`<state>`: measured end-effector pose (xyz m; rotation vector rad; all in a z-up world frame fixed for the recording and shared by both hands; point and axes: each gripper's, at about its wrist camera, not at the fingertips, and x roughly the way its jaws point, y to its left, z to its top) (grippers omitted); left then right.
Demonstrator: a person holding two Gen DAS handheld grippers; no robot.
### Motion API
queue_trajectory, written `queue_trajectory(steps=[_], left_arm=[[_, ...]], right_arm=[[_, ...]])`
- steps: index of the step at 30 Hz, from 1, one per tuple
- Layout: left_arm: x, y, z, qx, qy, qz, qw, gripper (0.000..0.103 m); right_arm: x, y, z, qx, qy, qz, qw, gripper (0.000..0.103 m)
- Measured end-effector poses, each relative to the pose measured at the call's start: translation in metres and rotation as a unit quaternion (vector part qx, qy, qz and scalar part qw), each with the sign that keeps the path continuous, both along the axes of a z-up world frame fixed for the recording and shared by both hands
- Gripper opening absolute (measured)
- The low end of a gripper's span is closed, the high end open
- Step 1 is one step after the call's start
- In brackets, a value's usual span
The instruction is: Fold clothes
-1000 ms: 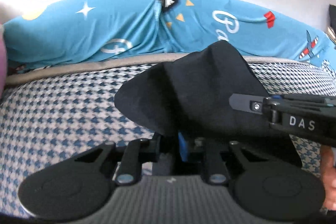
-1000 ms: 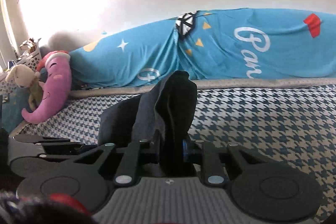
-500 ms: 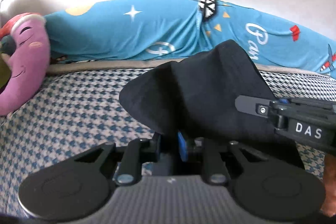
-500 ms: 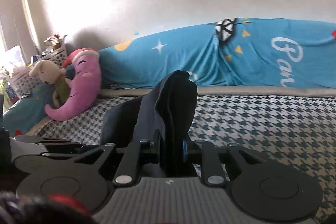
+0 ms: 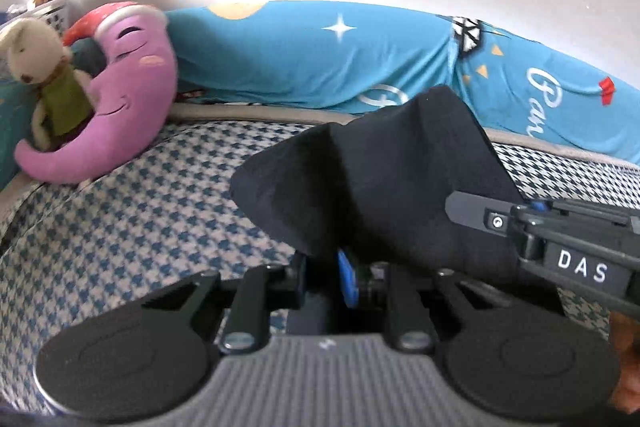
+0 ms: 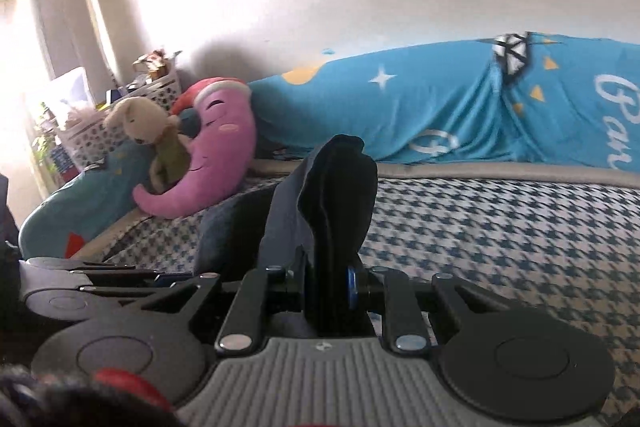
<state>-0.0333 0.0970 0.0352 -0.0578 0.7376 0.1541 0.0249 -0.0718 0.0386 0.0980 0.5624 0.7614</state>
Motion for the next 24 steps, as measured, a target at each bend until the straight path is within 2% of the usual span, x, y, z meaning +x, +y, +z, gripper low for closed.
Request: queue_trajectory(steps=[10, 24], left_arm=[[-0.010, 0.016, 0.005, 0.011, -0.007, 0.023, 0.9997, 0.016], [-0.013, 0.021, 0.007, 0.014, -0.015, 0.026, 0.9994, 0.016]], right_arm=[[-0.003, 0.017, 0.000, 0.005, 0.001, 0.012, 1.000, 0.020], [-0.008, 0.021, 0.003, 0.003, -0.006, 0.013, 1.000, 0.020]])
